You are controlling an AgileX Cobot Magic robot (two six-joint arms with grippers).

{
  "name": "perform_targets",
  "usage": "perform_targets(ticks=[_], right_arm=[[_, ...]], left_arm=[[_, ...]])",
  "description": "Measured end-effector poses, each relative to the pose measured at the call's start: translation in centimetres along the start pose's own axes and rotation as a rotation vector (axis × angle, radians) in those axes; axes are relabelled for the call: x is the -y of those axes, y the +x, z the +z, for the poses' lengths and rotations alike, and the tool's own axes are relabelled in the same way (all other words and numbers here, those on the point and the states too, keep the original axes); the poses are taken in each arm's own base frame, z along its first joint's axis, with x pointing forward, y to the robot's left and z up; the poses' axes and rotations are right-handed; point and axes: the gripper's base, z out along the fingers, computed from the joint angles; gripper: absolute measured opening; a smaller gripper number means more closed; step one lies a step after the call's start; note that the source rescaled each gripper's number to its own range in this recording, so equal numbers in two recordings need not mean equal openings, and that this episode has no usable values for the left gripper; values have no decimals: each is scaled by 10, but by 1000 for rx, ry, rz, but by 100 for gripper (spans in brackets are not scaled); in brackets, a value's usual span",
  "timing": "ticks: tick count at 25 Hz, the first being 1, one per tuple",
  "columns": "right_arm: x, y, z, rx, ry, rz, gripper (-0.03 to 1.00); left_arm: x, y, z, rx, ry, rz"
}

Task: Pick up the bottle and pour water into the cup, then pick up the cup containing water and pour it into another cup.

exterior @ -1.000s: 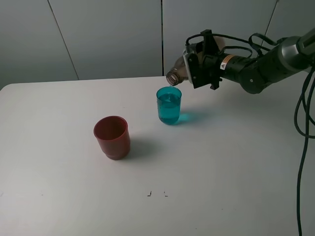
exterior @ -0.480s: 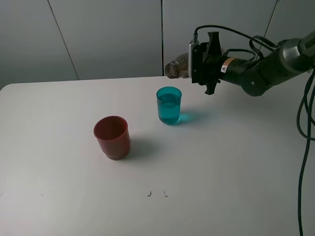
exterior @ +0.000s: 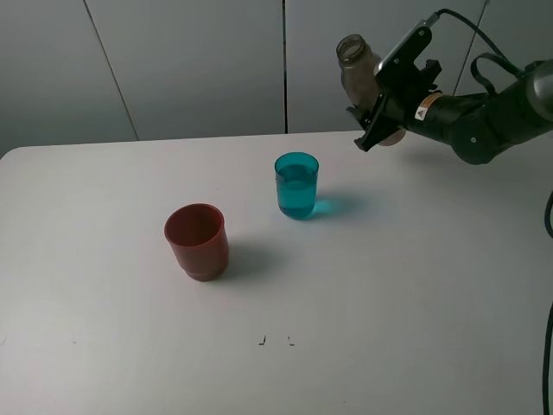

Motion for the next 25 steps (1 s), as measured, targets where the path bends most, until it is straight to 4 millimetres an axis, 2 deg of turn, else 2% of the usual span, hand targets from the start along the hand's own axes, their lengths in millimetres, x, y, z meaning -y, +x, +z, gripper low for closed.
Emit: perform_targets(ticks=[3,5,9,15,19,25], right_arm=[[13,8,-3,-14,34,295,2],[22,13,-6,-18,59,432,2],[29,22,-8,-24,84,600,2],[20,41,-1,-34,72,635,2],[12,55,3,-67,58,562,2],[12,54,4,-37,56,442,2]], left_arm=[[0,0,0,0,0,0],[0,0,0,0,0,0],[0,0,0,0,0,0],[0,0,0,0,0,-7],[0,0,0,0,0,-7],[0,0,0,0,0,-7]])
